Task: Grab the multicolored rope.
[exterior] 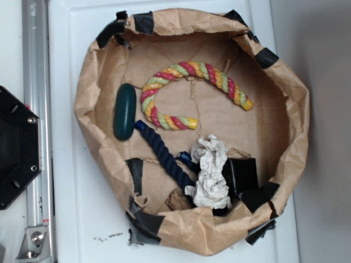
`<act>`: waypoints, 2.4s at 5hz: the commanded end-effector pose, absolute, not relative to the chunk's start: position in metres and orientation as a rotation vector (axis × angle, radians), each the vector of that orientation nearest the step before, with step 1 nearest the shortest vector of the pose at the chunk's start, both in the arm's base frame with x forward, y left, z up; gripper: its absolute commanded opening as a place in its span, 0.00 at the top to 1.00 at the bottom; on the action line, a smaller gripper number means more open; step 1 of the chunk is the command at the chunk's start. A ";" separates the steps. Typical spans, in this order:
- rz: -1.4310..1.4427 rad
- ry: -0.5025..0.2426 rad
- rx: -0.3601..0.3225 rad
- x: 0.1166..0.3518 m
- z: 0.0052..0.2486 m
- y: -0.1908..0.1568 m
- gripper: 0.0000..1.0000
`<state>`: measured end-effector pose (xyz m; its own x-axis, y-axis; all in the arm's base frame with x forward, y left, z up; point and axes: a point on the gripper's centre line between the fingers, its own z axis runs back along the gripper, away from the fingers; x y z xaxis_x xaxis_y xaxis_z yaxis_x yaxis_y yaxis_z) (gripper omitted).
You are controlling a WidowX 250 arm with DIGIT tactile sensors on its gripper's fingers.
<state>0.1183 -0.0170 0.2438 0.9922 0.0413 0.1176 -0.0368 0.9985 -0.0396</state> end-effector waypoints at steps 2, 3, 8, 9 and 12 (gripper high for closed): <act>0.036 -0.108 -0.079 0.168 0.224 0.005 0.00; -0.057 -0.129 -0.117 0.221 0.196 0.012 0.00; -0.482 0.042 0.169 0.307 0.074 0.053 0.00; -0.435 0.042 0.179 0.310 0.073 0.069 0.00; -0.124 -0.004 0.141 0.321 0.034 0.073 0.00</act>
